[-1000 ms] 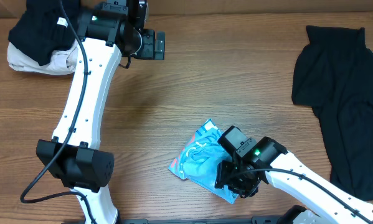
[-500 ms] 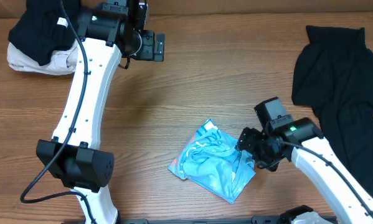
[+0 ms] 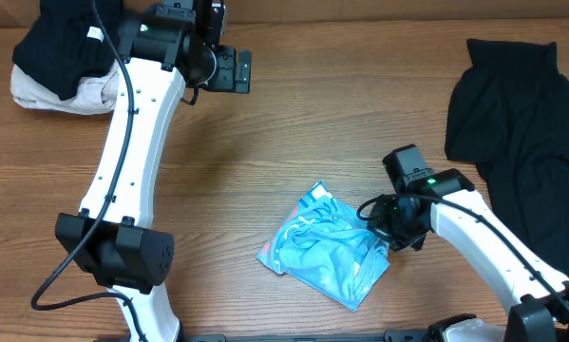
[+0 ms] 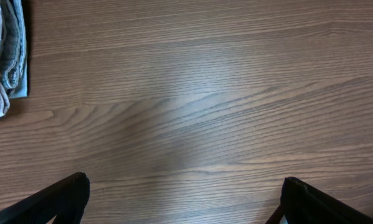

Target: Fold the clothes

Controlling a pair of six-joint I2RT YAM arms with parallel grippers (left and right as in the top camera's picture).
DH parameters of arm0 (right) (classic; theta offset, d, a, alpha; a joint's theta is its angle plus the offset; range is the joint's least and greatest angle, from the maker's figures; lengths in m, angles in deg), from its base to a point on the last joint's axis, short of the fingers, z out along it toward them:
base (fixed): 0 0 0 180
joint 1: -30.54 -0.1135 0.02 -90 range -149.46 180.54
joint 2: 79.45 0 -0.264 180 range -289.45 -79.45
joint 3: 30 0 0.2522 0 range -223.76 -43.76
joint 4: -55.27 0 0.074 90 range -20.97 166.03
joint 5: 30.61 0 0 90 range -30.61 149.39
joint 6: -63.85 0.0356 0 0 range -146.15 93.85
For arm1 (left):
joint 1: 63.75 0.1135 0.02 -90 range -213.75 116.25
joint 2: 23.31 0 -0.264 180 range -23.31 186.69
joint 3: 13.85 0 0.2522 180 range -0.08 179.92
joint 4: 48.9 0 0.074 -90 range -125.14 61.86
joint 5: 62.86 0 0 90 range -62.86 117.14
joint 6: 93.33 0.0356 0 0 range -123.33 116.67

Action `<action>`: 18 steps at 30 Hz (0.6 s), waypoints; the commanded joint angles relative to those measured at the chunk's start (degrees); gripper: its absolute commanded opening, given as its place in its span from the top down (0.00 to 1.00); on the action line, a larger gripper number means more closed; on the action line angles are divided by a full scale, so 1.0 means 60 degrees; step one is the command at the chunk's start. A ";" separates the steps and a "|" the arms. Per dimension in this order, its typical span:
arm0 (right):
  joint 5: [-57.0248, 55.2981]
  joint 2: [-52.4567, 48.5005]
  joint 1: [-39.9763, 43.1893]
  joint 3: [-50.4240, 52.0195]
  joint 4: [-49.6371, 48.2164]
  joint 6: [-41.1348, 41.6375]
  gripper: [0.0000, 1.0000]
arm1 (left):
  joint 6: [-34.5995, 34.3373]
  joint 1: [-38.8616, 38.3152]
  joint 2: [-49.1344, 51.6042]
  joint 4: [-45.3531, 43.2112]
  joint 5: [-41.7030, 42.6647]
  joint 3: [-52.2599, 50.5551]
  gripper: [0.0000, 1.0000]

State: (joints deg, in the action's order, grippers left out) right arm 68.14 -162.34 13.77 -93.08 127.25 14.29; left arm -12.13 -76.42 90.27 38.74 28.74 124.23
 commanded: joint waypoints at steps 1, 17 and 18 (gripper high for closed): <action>-0.0244 0.0113 0.0703 0.0058 0.0284 -0.0025 0.96 | 0.0186 -0.0015 -0.0127 0.0040 -0.0098 -0.0033 0.00; 0.2073 0.0117 0.1475 0.0291 0.1067 -0.1311 0.27 | 0.0189 -0.0015 -0.0127 0.0058 -0.0102 -0.0033 0.00; 0.2076 0.0117 0.1344 0.0433 0.1071 -0.1271 0.28 | 0.0189 -0.0015 -0.0127 0.0069 -0.0106 -0.0033 0.00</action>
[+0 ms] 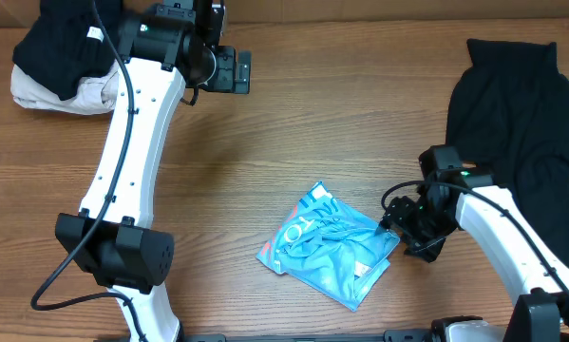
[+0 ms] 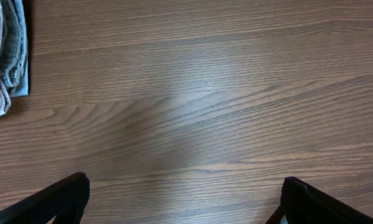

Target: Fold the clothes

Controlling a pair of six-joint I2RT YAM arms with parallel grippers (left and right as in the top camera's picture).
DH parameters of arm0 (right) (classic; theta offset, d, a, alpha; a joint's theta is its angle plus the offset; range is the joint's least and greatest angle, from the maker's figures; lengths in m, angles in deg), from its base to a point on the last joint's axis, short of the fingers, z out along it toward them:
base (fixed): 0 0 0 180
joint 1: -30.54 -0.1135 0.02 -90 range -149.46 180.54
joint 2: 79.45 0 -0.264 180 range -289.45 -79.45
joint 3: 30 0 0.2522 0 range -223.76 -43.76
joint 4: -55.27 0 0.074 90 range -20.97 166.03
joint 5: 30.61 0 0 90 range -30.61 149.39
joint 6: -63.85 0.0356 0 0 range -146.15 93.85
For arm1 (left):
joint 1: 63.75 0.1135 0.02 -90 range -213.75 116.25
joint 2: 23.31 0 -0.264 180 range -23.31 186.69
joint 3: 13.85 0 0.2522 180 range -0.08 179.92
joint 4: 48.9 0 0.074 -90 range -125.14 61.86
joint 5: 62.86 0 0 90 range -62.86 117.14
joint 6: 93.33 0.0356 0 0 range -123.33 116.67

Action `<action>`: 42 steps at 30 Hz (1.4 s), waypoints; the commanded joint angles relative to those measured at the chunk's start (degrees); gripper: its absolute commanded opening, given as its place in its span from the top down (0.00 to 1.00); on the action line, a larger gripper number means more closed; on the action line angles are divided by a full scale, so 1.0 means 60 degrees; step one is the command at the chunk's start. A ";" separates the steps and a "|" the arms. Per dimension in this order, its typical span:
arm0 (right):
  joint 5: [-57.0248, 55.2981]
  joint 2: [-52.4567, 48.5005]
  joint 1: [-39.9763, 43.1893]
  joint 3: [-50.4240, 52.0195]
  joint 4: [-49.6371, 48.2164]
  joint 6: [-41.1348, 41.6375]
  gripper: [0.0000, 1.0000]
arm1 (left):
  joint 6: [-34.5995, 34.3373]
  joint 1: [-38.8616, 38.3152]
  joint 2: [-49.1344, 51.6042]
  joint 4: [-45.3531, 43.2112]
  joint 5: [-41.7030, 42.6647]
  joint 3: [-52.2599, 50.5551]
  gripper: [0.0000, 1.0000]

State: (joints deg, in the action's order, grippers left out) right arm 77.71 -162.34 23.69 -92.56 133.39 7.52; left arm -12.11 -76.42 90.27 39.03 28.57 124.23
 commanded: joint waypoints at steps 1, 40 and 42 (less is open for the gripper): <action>0.0481 0.0117 -0.0412 0.0477 0.0040 -0.0109 0.29 | 0.0189 -0.0015 -0.0127 0.0025 -0.0087 -0.0033 0.00; -0.0153 -0.3894 -0.2142 -0.4652 -0.2248 -0.1475 0.78 | 0.0255 0.0073 -0.0127 0.0044 0.0393 -0.0033 0.00; -0.0168 -0.3847 -0.2004 -0.5249 -0.1872 -0.1672 0.64 | 0.0342 0.0069 -0.0127 0.0317 0.0809 -0.0033 0.00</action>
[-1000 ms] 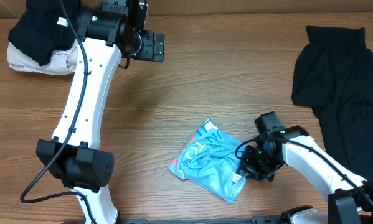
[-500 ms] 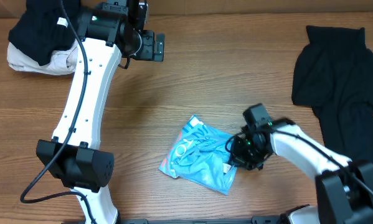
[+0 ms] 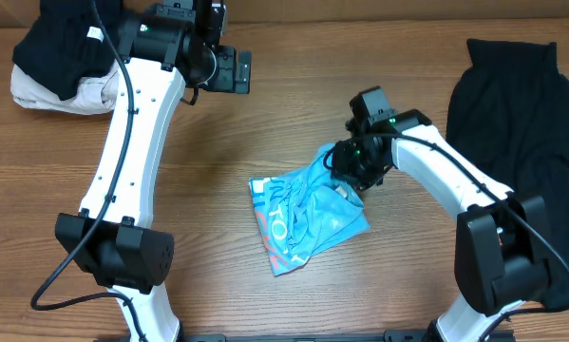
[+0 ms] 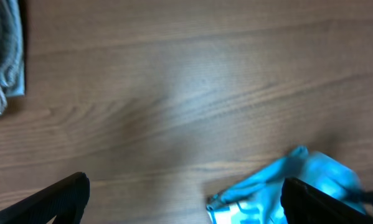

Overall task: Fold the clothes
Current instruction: 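Grasp the folded blue bundle with the left gripper and lift it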

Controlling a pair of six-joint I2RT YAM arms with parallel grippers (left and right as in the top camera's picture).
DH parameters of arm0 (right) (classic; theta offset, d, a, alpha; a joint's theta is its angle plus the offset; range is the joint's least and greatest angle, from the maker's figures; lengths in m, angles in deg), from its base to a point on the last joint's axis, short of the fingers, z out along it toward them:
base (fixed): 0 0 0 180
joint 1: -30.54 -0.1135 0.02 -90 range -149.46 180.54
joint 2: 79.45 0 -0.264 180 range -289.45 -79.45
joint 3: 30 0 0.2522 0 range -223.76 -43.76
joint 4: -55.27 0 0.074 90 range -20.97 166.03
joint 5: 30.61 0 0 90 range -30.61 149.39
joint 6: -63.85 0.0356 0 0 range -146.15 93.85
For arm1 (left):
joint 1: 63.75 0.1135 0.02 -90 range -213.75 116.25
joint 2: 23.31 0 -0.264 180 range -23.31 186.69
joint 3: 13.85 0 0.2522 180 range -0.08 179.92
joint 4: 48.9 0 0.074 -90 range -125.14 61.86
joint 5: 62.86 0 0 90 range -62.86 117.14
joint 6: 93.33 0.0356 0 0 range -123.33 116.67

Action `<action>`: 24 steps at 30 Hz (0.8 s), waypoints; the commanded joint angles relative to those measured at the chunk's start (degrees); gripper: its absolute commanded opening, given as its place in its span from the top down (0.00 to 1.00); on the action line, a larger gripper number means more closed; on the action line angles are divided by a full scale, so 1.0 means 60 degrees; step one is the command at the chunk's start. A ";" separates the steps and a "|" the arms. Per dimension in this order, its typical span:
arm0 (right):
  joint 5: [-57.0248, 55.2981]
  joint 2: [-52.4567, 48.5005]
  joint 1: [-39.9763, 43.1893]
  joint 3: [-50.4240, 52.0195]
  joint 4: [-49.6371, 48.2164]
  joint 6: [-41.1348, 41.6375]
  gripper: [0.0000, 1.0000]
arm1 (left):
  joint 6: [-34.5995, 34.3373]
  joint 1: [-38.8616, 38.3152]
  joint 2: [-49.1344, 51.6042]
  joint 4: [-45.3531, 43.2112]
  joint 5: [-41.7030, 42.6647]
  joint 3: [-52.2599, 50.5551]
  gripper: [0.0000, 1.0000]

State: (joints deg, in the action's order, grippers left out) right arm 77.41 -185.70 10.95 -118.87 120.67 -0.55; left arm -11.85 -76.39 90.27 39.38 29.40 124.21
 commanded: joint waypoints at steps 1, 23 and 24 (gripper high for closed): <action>-0.0208 0.0076 0.0251 -0.1268 0.0608 -0.0350 0.57 | 0.0444 0.0066 -0.0127 0.0430 0.0911 -0.0029 0.00; -0.0685 0.0291 0.4138 -0.4564 0.4648 -0.1851 0.24 | 0.0295 -0.4335 -0.0127 0.0754 0.0288 -0.4324 0.02; -0.0772 0.0288 0.4138 -0.4564 0.4670 -0.1851 0.23 | 0.0335 -0.4481 -0.0127 0.0528 0.0284 -0.4656 0.02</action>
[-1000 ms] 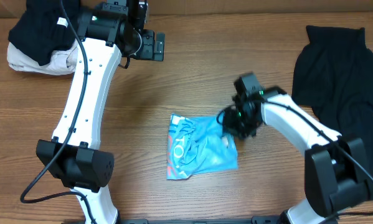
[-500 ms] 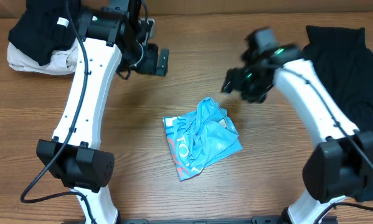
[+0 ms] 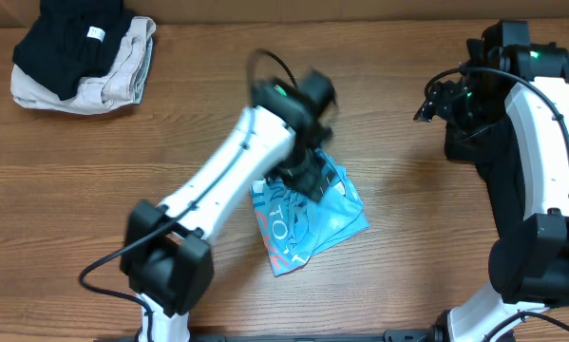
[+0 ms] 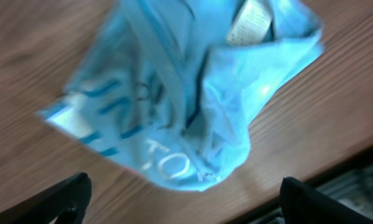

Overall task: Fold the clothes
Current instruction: 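Grasp the folded blue bundle with the left gripper and lift it, then carry the bundle with the left gripper toward the top-left clothing stack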

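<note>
A crumpled light-blue shirt [image 3: 308, 217] with white lettering lies on the wooden table [image 3: 170, 142] near the middle. My left gripper [image 3: 314, 182] hangs just above its far edge. In the left wrist view the blue shirt [image 4: 186, 93] fills the frame and the left gripper [image 4: 186, 205] stands open, fingers wide apart with nothing between them. My right gripper [image 3: 434, 103] is far off at the back right, next to a black garment [image 3: 466, 147] that the right arm partly covers. Its jaws are too blurred to read.
A pile of folded clothes [image 3: 80, 57], black on beige, sits at the table's back left corner. The right arm stretches down the table's right side. In the left wrist view the table edge [image 4: 360, 168] shows close to the shirt.
The left arm has moved from the back by the pile to above the blue shirt. The right gripper has let go of the shirt and now sits at the back right by the black garment.
First the right gripper was at the right edge of the blue shirt at the front, the left arm parked at the back. Then it held the shirt's edge, and later had it bunched nearer the middle. Now the shirt lies free under the left gripper.
</note>
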Controlling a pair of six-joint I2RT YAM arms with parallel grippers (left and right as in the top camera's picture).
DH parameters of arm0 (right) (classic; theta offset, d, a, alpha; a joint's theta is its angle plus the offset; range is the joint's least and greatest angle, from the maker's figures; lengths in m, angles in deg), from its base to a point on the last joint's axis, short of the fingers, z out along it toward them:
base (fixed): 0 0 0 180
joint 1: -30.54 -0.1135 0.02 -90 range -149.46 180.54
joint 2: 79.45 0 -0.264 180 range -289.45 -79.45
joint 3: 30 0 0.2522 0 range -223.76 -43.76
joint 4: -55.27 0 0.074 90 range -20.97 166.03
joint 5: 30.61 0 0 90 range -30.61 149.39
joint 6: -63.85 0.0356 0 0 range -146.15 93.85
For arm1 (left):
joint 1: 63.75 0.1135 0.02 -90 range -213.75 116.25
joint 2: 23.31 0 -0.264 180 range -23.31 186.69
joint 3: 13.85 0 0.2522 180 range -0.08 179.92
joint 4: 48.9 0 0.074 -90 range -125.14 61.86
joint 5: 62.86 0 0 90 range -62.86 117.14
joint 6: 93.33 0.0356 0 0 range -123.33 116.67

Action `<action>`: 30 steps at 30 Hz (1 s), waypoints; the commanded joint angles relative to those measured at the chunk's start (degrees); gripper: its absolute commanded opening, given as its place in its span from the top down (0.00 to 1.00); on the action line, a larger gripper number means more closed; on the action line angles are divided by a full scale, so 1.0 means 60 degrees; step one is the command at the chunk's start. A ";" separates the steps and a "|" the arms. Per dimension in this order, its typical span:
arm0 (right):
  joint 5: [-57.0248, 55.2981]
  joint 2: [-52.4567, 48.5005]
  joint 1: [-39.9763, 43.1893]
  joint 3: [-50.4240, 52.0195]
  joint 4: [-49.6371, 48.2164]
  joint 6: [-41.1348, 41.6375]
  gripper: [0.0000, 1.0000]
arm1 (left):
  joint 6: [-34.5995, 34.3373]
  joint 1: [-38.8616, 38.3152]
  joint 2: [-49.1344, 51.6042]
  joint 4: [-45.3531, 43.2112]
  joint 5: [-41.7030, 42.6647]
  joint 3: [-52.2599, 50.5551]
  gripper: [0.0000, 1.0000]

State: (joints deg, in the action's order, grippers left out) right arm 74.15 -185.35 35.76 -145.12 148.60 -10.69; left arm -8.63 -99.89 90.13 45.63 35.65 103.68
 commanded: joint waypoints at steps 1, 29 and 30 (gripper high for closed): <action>-0.0306 0.0229 0.0004 -0.0189 0.0047 -0.0160 0.23 | -0.0182 -0.0725 -0.0106 -0.0790 -0.0750 -0.1647 0.02; -0.0313 0.0229 0.0000 -0.0178 0.0007 -0.0087 0.19 | 0.2506 0.2113 -0.0109 -0.8415 -0.6022 -0.5446 0.00; -0.0313 0.0229 0.0000 -0.0178 0.0004 -0.0087 0.19 | 0.3013 0.2222 -0.0109 -0.8728 -0.6022 -0.5235 0.00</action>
State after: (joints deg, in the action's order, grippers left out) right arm 72.49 -185.35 35.76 -145.12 148.95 -11.15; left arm 0.55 -89.92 87.77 -2.65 8.50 71.38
